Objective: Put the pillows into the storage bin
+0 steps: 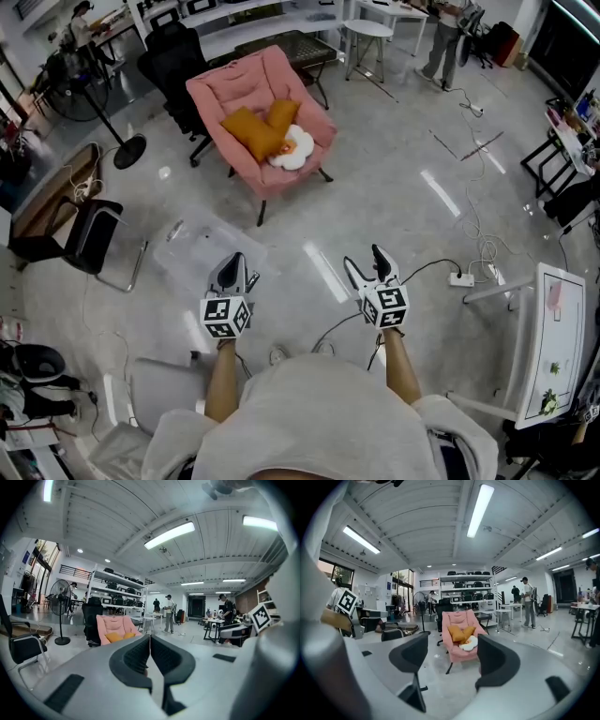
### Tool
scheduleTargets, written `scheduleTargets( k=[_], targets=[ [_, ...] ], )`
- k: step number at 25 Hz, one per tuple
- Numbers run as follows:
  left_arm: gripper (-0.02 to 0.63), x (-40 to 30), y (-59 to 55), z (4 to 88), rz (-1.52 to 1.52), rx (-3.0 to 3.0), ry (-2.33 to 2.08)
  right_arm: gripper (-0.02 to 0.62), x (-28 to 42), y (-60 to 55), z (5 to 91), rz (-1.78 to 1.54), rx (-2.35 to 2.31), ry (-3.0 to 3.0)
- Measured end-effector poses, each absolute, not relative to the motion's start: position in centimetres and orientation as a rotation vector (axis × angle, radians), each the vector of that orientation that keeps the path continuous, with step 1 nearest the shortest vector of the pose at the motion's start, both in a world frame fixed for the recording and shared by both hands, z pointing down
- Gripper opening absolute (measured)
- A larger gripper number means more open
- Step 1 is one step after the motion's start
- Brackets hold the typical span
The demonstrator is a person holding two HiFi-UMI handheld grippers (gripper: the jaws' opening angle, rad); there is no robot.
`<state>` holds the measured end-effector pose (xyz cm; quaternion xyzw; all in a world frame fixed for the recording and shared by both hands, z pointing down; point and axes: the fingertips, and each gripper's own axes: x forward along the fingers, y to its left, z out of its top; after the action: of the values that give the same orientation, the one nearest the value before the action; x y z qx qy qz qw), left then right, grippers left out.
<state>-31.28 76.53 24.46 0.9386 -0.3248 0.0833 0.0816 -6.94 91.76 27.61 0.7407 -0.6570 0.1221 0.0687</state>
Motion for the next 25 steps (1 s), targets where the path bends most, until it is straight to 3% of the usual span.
scheduleTargets(
  k=[13, 25],
  targets=[
    [0.012, -24.0, 79.2, 25.2, 0.262, 2.812, -1.009, 0.298, -0.5, 94.2, 29.6, 0.368, 2.157, -1.997],
    [0.012, -20.2, 74.3, 26.2, 0.280, 2.784, -1.049, 0.287, 4.5, 88.4, 30.6, 0.382, 2.157, -2.004]
  ],
)
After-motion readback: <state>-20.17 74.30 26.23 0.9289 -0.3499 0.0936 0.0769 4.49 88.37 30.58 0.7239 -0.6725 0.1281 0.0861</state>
